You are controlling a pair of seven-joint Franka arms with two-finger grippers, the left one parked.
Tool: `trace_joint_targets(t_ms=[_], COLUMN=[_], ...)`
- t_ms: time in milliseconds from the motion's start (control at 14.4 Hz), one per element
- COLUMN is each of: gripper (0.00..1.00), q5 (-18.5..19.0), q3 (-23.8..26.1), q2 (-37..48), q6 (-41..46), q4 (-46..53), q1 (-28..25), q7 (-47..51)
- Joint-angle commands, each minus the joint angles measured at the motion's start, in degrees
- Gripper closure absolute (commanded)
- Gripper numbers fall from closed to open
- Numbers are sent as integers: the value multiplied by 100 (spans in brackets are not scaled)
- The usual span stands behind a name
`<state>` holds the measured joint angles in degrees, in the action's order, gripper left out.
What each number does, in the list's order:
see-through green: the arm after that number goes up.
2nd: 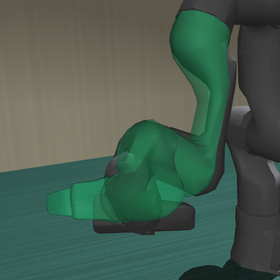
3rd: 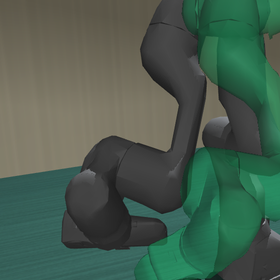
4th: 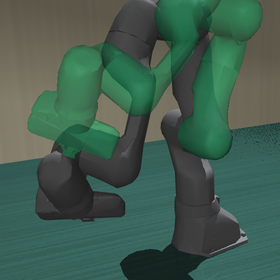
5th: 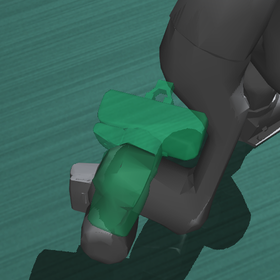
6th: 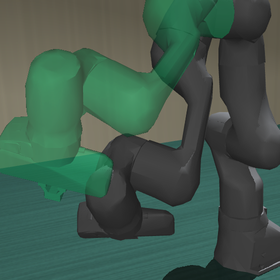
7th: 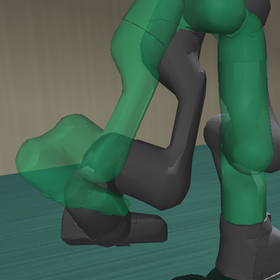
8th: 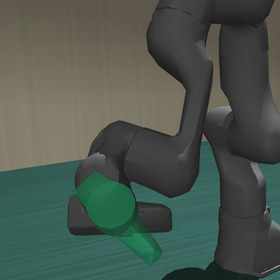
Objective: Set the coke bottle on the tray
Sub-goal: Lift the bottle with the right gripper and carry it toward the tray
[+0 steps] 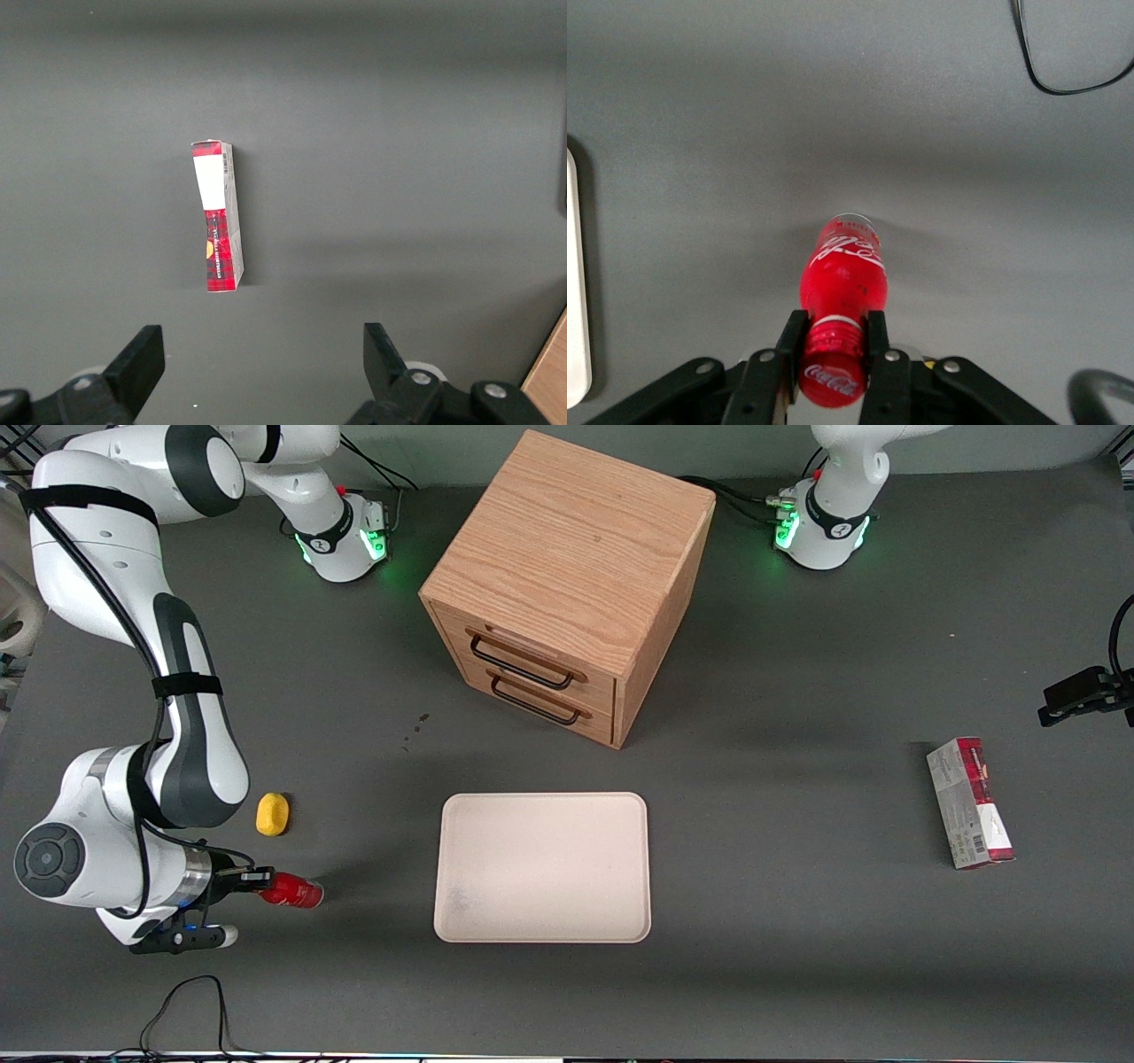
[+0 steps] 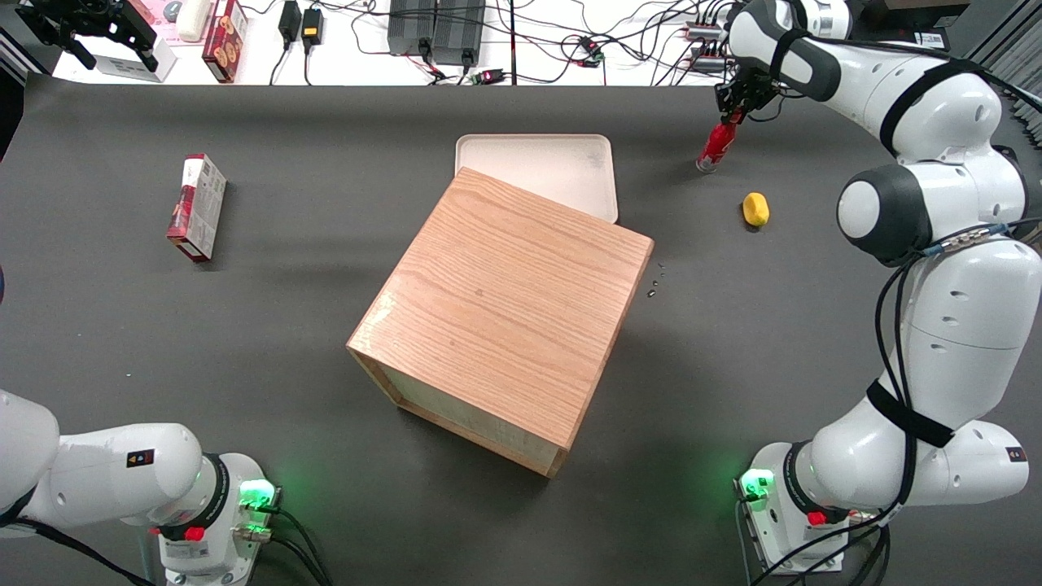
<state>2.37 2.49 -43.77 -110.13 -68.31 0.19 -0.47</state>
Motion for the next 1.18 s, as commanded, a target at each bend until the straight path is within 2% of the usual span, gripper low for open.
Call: trace_joint_targets(t_ms=[0, 347, 624, 902, 1110], gripper=[100, 100, 100, 100, 100], q5=[219, 203, 194, 194, 185], q3=[6, -20, -38, -12, 76], q2=[237, 588, 1448, 1986, 2048], q6=[253, 1896, 2872, 3374, 3621], q4=[115, 1038, 1110, 1241, 1469], q1=[-2, -2, 16, 7, -54], q7=[-146, -312, -568, -717, -700])
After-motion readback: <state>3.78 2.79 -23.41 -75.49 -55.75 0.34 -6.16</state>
